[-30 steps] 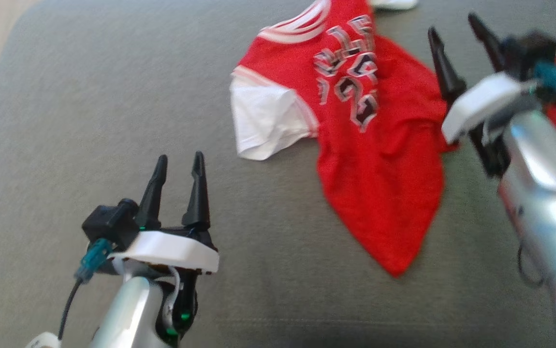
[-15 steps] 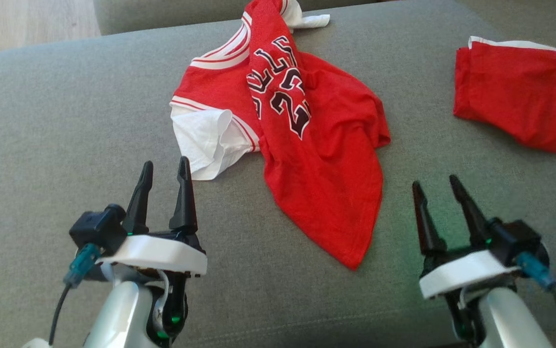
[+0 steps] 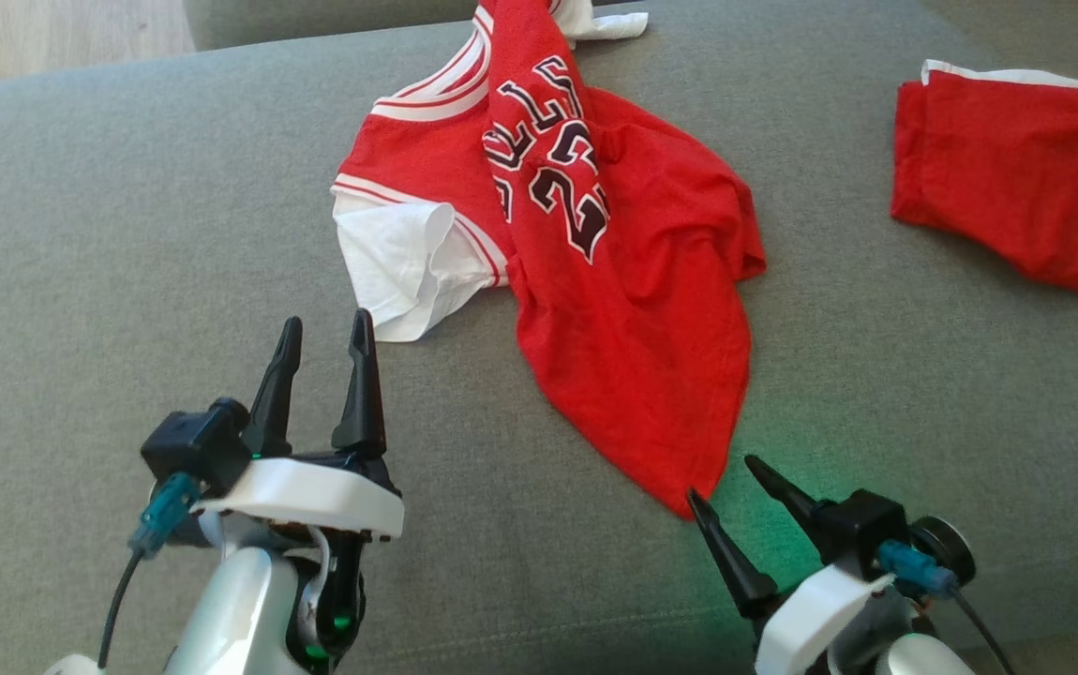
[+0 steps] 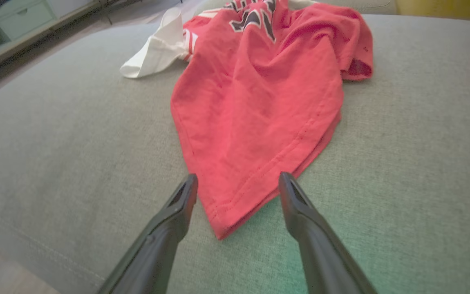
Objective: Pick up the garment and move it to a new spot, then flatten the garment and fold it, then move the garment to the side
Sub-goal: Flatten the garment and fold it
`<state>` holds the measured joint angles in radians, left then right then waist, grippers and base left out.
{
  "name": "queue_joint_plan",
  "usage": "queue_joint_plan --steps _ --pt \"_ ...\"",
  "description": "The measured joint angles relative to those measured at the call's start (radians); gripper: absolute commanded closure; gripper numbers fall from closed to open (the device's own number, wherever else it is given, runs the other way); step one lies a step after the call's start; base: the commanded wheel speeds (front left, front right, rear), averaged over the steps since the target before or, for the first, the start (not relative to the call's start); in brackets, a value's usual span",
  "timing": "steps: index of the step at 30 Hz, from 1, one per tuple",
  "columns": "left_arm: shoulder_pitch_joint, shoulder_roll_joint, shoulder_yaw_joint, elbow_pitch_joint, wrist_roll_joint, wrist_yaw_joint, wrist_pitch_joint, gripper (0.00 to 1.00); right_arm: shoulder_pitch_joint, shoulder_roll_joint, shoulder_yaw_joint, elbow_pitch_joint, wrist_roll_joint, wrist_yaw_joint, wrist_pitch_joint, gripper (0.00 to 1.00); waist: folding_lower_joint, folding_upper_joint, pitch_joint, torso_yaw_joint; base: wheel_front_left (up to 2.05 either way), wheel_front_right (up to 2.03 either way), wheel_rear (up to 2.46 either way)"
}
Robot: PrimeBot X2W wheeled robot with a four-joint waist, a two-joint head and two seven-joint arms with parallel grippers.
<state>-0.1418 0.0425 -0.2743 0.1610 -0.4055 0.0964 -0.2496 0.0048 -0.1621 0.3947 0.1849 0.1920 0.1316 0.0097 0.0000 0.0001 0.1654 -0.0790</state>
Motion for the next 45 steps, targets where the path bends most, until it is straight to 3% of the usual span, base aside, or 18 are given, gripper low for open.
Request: queue_joint_plan --steps 11,27,28,29,36,45 --pt "-0.003 0.000 -0.009 0.006 0.000 -0.001 0.000 0.00 -0.043 -0.082 0.093 0.038 -0.119 0.000 0.020 0.00 0.0000 0.0000 0.017 0.027 0.00 0.00 0.00" --pt "-0.007 0.000 -0.014 0.007 -0.001 -0.001 0.000 0.00 -0.127 -0.090 0.130 0.170 -0.142 0.000 0.017 0.00 0.0000 0.0000 0.049 0.073 0.00 0.00 0.00" --pt "-0.008 0.000 -0.014 0.007 -0.001 -0.001 0.000 0.00 -0.130 -0.090 0.132 0.175 -0.142 0.000 0.017 0.39 0.0000 0.0000 0.050 0.074 0.00 0.00 0.00" --pt "-0.008 0.000 -0.014 0.007 -0.001 -0.001 0.000 0.00 -0.136 -0.090 0.136 0.181 -0.142 0.000 0.017 1.00 0.0000 0.0000 0.051 0.075 0.00 0.00 0.00" --pt "-0.009 0.000 -0.008 0.013 0.000 -0.001 0.000 0.00 -0.158 -0.091 0.113 0.197 -0.154 0.000 0.021 1.00 0.0000 0.0000 0.049 0.063 0.00 0.00 0.00" --pt "-0.096 0.000 -0.037 0.093 0.031 -0.027 0.000 0.00 -0.156 -0.105 -0.051 0.166 -0.210 0.000 0.038 1.00 0.0000 0.0000 0.059 0.004 0.00 0.00 0.00"
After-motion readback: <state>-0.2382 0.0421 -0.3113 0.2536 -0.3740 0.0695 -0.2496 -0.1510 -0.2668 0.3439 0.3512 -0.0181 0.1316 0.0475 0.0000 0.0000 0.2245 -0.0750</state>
